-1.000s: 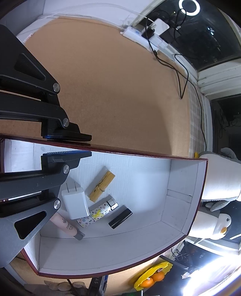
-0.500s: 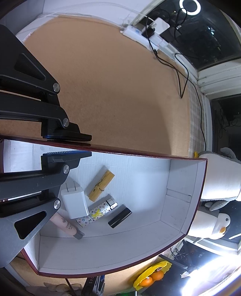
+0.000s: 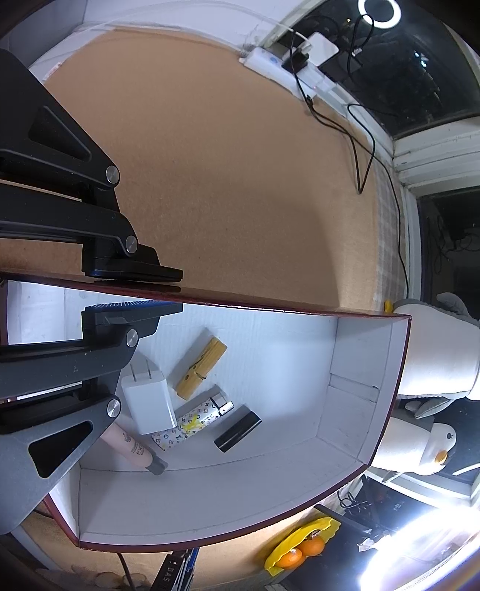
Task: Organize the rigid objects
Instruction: 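Carry the blue phone stand into the box and release it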
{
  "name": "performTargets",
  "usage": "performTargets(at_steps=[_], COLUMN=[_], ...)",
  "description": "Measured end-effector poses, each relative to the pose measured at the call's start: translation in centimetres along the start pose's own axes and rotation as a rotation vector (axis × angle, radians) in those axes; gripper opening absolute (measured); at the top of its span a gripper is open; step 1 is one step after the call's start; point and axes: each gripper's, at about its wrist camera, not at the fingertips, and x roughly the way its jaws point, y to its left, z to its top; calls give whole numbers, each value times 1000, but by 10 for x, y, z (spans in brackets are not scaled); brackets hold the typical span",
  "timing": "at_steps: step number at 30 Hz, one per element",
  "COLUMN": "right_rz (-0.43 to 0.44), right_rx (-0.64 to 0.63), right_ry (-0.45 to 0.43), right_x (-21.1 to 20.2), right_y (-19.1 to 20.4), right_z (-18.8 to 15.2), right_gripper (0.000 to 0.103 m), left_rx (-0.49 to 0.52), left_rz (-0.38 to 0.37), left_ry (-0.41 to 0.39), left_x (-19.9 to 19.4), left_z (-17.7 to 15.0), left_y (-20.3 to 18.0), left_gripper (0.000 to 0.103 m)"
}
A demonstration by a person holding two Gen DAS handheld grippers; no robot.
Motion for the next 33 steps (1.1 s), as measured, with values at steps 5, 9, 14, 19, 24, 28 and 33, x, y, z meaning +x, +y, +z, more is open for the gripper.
performTargets(at_steps=[5,9,14,19,24,28,33], right_rz=[11,28,61,97,119,125,142], right_rx=[-11,-37,-82,-150,-190,-218,-258], right_ry=[-54,-106,-164,-205,-220,-229,-226], right_x=[-27,-49,-73,-87,-87,-84,-76], right_y=[12,30,60,97,124,145,169], right_z=[-1,4,4,6,13,23,37], right_gripper=[33,33,33,33,33,33,33], left_rx=[2,4,3,7,10,11,10], left_rz=[-13,-24,-41,-55,-65,-74,-80], left_ry=[-3,-8,-12,-14,-17,-18,-20], left_x=[0,1,1,1,2,2,2], left_z=[0,0,0,1,1,1,1], left_y=[1,3,6,8,9,10,10], left_gripper=[8,8,8,8,8,8,8])
